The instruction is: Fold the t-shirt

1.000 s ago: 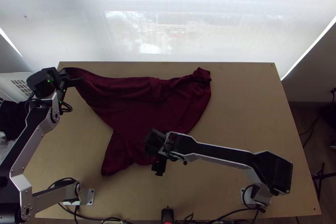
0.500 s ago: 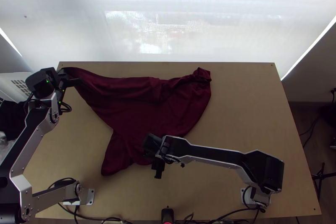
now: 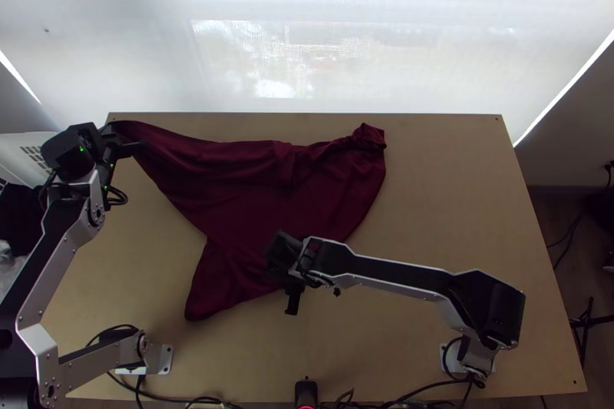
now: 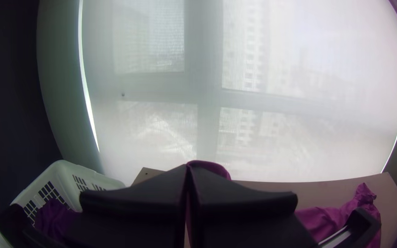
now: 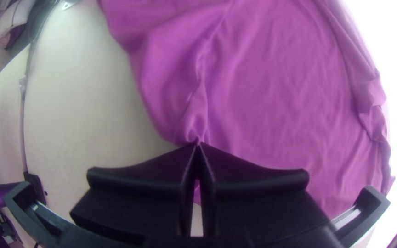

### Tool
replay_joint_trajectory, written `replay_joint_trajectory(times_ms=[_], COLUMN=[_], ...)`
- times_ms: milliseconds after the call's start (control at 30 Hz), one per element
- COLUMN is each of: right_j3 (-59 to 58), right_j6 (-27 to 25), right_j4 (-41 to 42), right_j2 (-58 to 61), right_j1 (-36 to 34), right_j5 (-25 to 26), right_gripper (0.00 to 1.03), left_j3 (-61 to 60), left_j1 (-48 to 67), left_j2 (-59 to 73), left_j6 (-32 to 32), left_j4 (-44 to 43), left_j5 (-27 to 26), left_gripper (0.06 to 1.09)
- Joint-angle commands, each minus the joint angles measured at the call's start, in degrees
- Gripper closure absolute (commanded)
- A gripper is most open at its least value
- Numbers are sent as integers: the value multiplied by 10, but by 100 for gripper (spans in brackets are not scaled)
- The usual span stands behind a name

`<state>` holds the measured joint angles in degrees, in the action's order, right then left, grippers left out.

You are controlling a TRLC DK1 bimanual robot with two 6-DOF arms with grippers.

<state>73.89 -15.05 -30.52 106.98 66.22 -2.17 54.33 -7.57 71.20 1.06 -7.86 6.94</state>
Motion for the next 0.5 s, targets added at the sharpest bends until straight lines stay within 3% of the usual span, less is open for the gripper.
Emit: replay_joint_trajectory(times_ms=[0,267,467], right_j3=[10,9,19], right_j6=[-2,-17,-25], right_j4=[-18,-45,-57], right_j2=[-48,-132,-192], right_j1=[-66,-173,-238], right_j5=[2,2,2], right_gripper=[100,100,100], left_j3=[0,7,22], left_j1=[-6,-25,-26], left_j2=[-23,-73,-135], left_j6=[-4,-25,-75], left_j4=[7,19,20], left_j5=[0,0,-1], left_gripper=[105,105,105])
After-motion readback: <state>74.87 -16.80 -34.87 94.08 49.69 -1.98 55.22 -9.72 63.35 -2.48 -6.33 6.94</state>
